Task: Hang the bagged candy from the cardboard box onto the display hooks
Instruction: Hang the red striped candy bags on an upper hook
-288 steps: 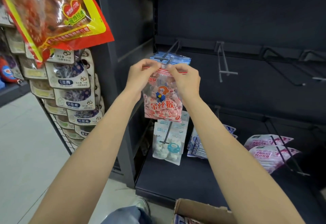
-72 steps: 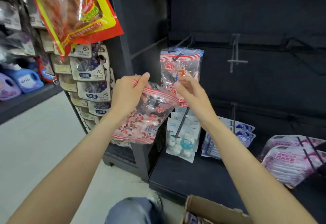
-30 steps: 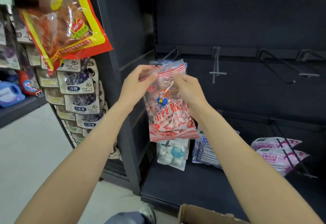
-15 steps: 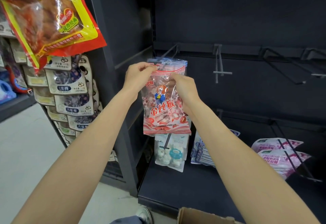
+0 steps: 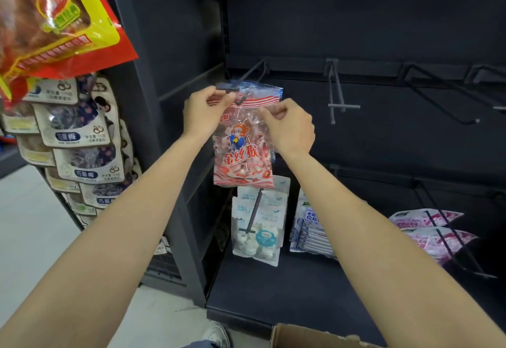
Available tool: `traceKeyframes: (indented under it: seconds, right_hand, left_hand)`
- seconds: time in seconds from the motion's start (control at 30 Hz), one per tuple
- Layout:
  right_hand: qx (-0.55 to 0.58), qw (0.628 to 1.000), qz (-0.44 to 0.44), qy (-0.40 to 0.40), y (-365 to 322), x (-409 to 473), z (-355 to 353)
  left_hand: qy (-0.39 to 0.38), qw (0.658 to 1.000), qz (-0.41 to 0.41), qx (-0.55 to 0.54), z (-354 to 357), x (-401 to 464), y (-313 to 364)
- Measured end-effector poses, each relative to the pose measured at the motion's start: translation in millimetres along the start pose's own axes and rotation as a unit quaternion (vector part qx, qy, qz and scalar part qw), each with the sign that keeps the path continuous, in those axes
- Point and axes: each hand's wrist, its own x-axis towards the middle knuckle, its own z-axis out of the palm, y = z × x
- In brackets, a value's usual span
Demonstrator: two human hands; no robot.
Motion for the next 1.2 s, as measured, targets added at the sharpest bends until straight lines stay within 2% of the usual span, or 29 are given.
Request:
traceKeyframes:
  seconds: [0.1,0.2,0.3,0.43,0.5,0.53,0.6,0.7,0.8,0.87,1.0,1.1,1.2]
  right_hand:
    - [-0.018,1.0,0.018,0.012,5.0,14.1,3.4]
    - [0.015,0.999,0.037,0.016,6.1,22.7,8.4]
    - [0.032,0.999,0.019,0.029,6.4,20.2,9.0]
    - [0.062,0.997,-0.025,0.037,20.8,-12.4,-0.4]
    - [0.075,0.996,-0.054,0.005,36.7,-39.4,-10.2]
    - [0.067,0.995,-0.07,-0.021,47.8,-54.5,-16.1]
    - [0.004,0.992,-0.1,-0.073,75.0,-86.9,-31.1]
    - [-0.115,0.977,-0.124,-0.129,120.7,-135.3,-63.2]
    - [-0.199,0.95,-0.092,-0.223,164.9,-184.4,-101.4]
    - [-0.243,0.926,-0.028,-0.287,195.5,-218.0,-123.3]
    - [-0.306,0.877,0.088,-0.361,261.0,-283.4,-145.2]
    - [-0.309,0.839,0.187,-0.406,307.3,-326.7,-145.5]
    - [-0.327,0.79,0.227,-0.467,346.7,-359.8,-139.6]
  left_hand:
    - [0.025,0.997,0.034,0.06,12.8,13.1,-2.2]
    - [0.036,0.992,0.07,0.102,21.7,19.6,-4.7]
    - [0.075,0.985,0.102,0.12,25.9,12.8,-10.1]
    - [0.171,0.98,0.072,0.079,22.8,-24.3,-15.5]
    - [0.207,0.976,0.052,0.028,18.4,-56.5,-18.6]
    - [0.198,0.979,0.033,-0.011,17.4,-75.5,-19.5]
    - [0.121,0.989,-0.014,-0.086,19.1,-119.2,-20.1]
    - [-0.109,0.985,-0.087,-0.097,34.5,-185.7,-20.3]
    - [-0.34,0.935,-0.1,-0.014,57.9,-243.1,-32.8]
    - [-0.433,0.896,-0.088,0.041,72.6,-277.1,-51.4]
    - [-0.476,0.864,-0.092,0.133,101.2,-336.1,-99.6]
    - [-0.465,0.85,-0.126,0.213,113.9,-373.4,-129.8]
    - [-0.426,0.836,-0.144,0.314,115.3,-402.3,-153.1]
